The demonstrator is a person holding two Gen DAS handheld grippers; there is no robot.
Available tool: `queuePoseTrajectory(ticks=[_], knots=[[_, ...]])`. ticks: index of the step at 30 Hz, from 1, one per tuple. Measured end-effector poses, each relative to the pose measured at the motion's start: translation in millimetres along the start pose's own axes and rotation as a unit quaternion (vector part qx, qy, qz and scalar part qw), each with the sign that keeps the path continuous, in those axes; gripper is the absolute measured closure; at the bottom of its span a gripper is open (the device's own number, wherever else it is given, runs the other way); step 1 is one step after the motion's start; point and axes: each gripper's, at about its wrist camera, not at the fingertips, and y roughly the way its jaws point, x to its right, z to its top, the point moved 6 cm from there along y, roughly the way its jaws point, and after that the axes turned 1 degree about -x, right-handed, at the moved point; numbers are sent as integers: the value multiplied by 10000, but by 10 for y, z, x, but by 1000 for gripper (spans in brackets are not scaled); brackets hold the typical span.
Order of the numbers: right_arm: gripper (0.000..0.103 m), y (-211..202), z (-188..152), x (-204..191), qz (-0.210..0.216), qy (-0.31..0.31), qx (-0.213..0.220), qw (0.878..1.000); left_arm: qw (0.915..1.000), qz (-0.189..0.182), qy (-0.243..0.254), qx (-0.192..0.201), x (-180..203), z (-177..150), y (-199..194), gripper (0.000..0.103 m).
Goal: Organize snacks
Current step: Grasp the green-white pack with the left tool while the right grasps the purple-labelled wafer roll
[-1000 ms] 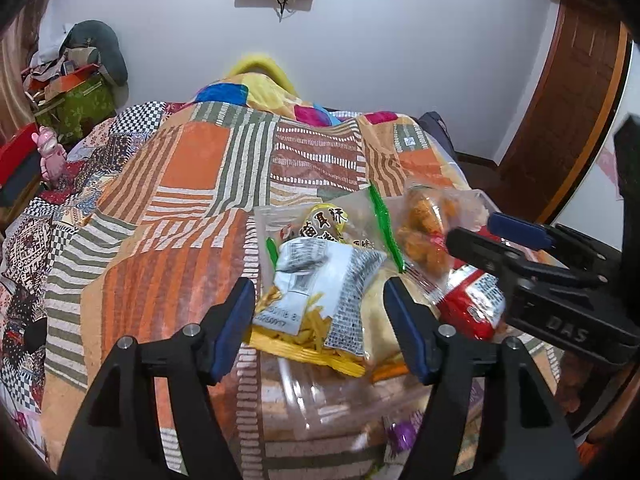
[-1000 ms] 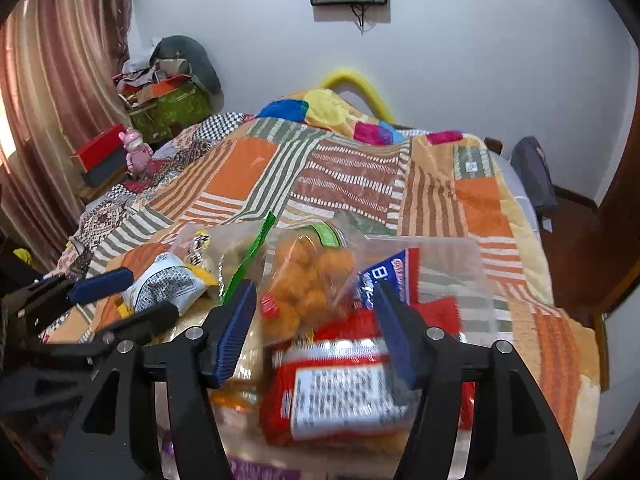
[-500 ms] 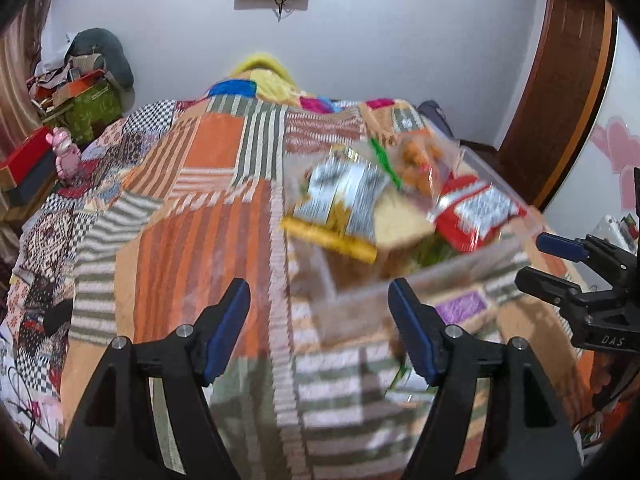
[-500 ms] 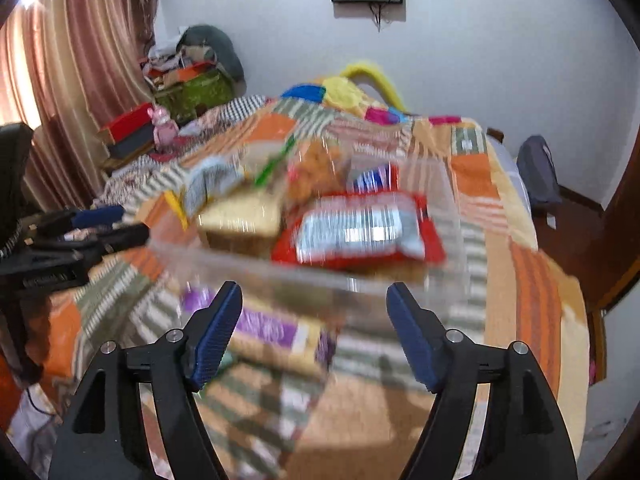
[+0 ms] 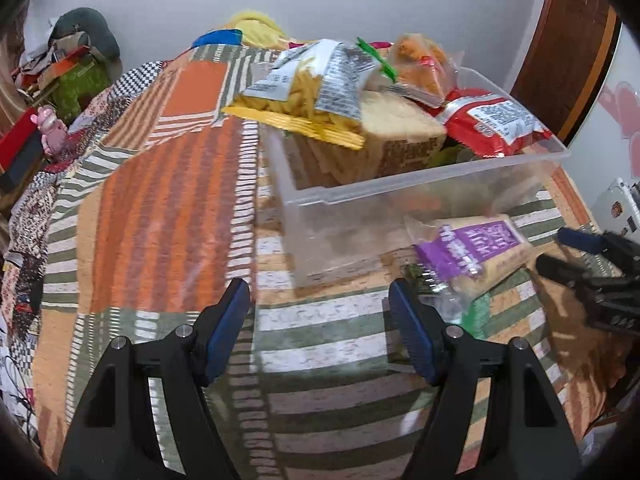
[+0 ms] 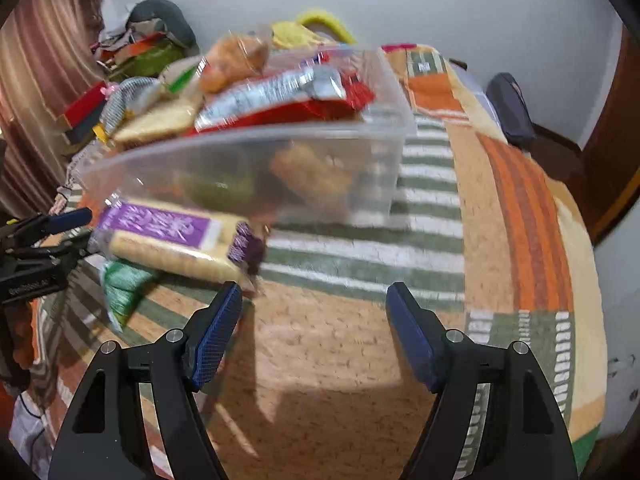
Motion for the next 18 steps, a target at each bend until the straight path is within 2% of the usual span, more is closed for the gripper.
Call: queuePoseTrajectory(ticks=[4, 9, 14, 18], knots=[[31, 29, -7, 3, 13, 4, 25, 10000, 9999, -81, 91, 102, 115, 44, -71, 31], [31, -9, -16, -16, 16, 32, 74, 10000, 9995, 4, 300, 95, 275, 76, -122, 31], [31, -128, -29, 50, -19, 110, 243, 9996, 9979, -513, 397, 51, 521, 22, -219, 31], [28, -242, 0, 95, 138, 293, 363, 9988, 9943, -751, 752, -116, 765, -86, -212, 31]])
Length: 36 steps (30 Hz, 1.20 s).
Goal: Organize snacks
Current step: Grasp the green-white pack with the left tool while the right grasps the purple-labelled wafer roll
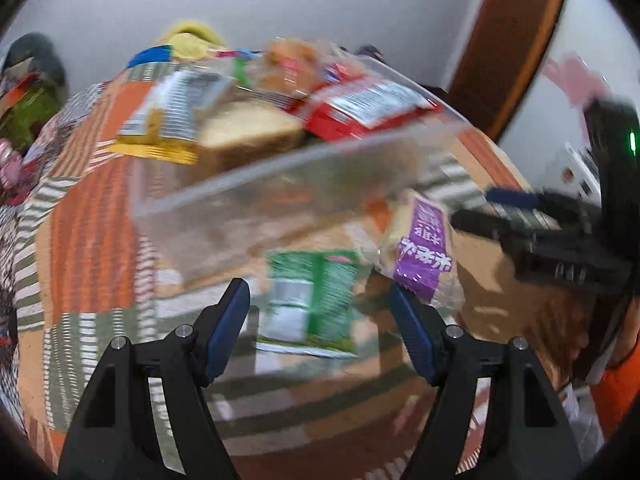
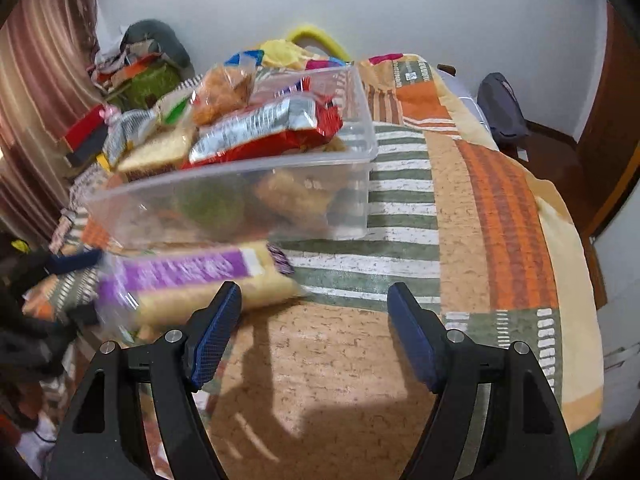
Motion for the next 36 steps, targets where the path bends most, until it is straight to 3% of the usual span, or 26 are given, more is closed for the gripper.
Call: queuePoseTrajectory(ticks=[4, 10, 17, 22, 29, 34, 36], knots=[[18, -14, 68, -85, 141, 30, 89, 9999, 9994, 214, 278, 22, 92, -88, 16, 31], [18, 243, 127, -299, 250, -55, -114, 9996, 9990, 447, 6, -20, -131, -140, 31, 31], [14, 388, 68, -371, 174, -196, -322, 9991, 9986, 455, -247, 61, -342, -164, -34, 31], [12, 311, -67, -272, 322, -244, -462, 9981, 9989, 368, -292, 34, -330, -138, 32, 30], [12, 48, -168, -115, 111, -228, -447, 9987, 9992, 369, -133, -17, -212, -81, 196, 30], [12, -181, -207, -25, 468, 248, -309, 9981, 9992, 372, -105, -40, -189, -53, 300, 30], [12, -191, -255, -65, 573, 307, -365, 9972, 9994, 352, -77, 3, -182, -59, 288, 36]])
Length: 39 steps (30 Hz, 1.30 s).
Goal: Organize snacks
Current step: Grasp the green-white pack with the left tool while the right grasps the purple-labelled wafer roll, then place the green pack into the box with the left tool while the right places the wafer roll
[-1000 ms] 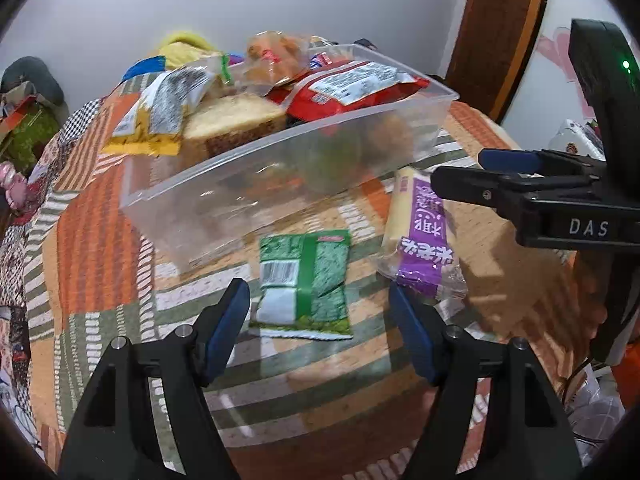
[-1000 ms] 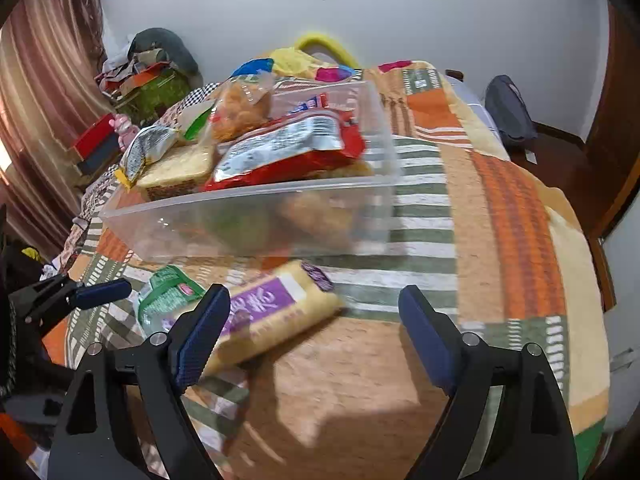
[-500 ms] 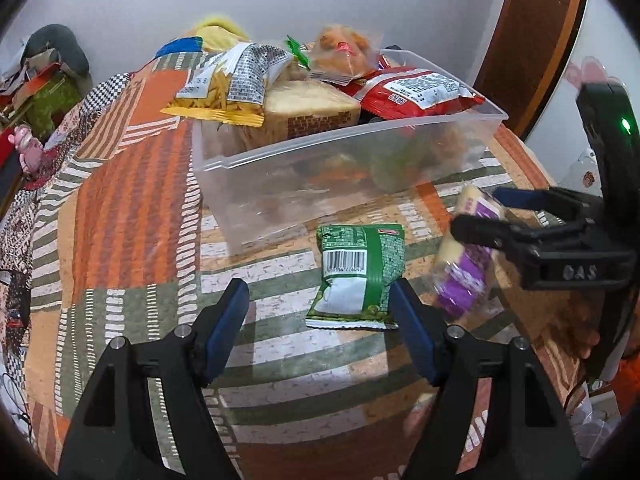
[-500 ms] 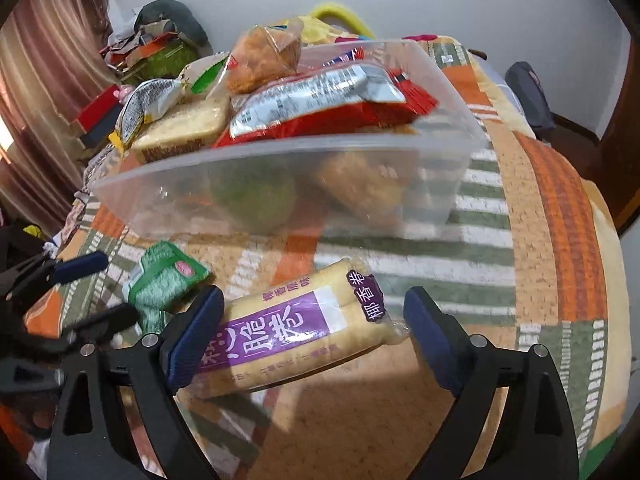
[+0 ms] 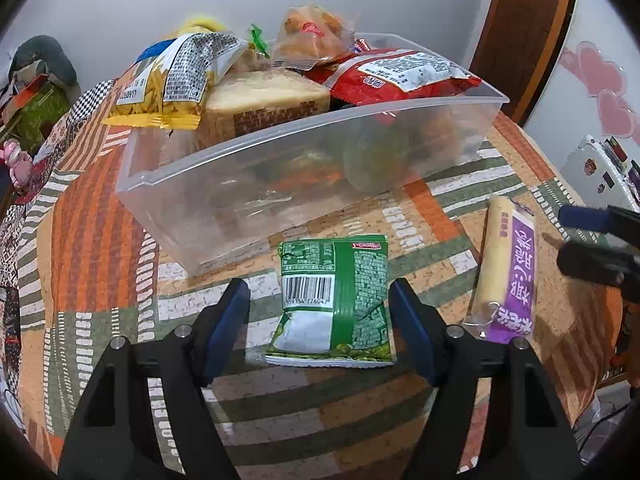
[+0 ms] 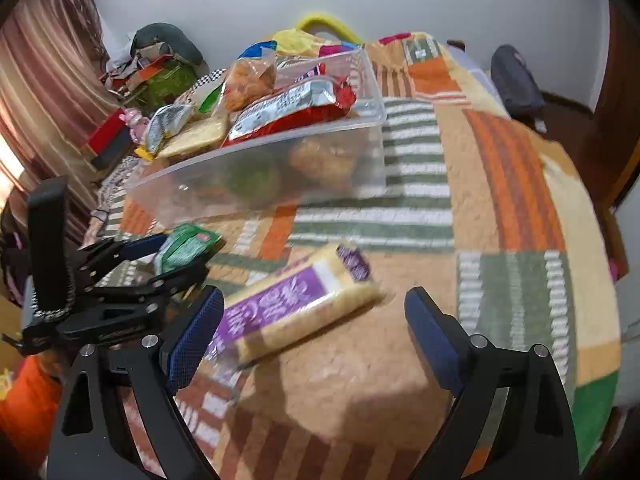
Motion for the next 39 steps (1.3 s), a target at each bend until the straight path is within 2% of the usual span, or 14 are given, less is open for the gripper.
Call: queuePoseTrajectory(ticks=[2, 4, 8, 10, 12, 17, 19, 21, 29, 39], knots=[[12, 44, -41, -40, 57, -58, -66, 9999, 10000, -23, 13, 12, 3, -17, -20, 47], [12, 124, -44, -76, -23, -93, -72, 9999, 10000, -47, 18, 6, 4, -32, -43, 54], [12, 302, 37, -145, 155, 91, -159, 9997, 10000, 9, 50, 20, -15, -105, -120, 56], [17, 418, 72, -200, 276, 118, -246, 9992, 9999, 36, 95, 27, -13, -145, -159, 57], [18, 491, 92, -255, 213, 21, -242, 9995, 9999, 51, 108, 40, -19, -189, -196, 57], [40, 480, -12, -369, -207, -728, -209, 9969, 9999, 81, 123, 61, -57, -250, -235, 57], [57, 436, -60, -347, -342, -925, -196, 9949, 9997, 132, 197, 47, -30, -233, -206, 57], [62, 408, -57, -292, -382, -962, -196, 9944, 9997, 154, 182, 39, -15, -208, -178, 55], [63, 215, -83, -182, -444, -786, 75, 9959, 9998, 64, 106, 168, 33, -127, -202, 59], [63, -148, 140, -208, -322, -729, 691, 9944, 9965, 45, -66, 830, -4, 180, -710, 60]])
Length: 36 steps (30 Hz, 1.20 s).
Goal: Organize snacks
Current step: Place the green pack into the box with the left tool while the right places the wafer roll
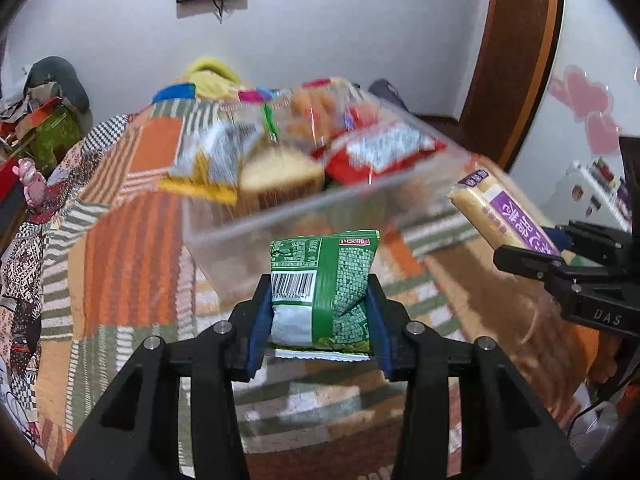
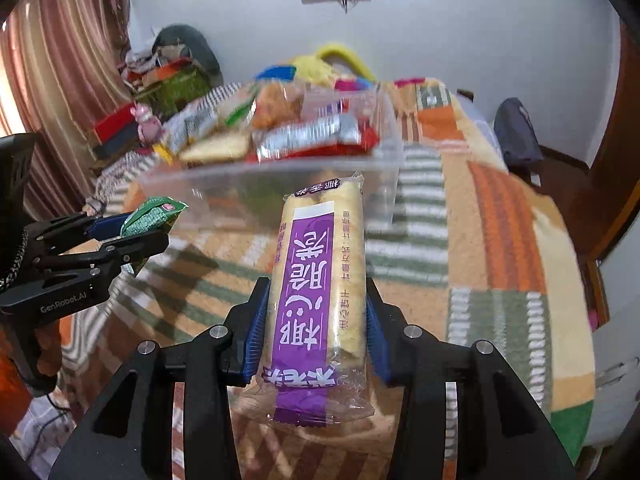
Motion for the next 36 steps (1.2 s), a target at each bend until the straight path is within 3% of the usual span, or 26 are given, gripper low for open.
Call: queuePoseTrajectory(ticks=[9, 15, 26, 36], knots=[[63, -75, 524, 4, 35, 120, 651, 9978, 9986, -16, -174, 505, -73, 599, -116, 60], [63, 175, 837, 55, -5, 282, 753, 9968, 9980, 131, -349, 501, -116, 872, 117, 60], [63, 572, 1004, 70, -64, 388, 483, 9981, 9977, 438, -442, 261, -249, 966, 561, 60], [58, 628, 972, 30, -33, 321, 280, 9991, 9982, 384, -434, 126, -226, 885, 634, 55]])
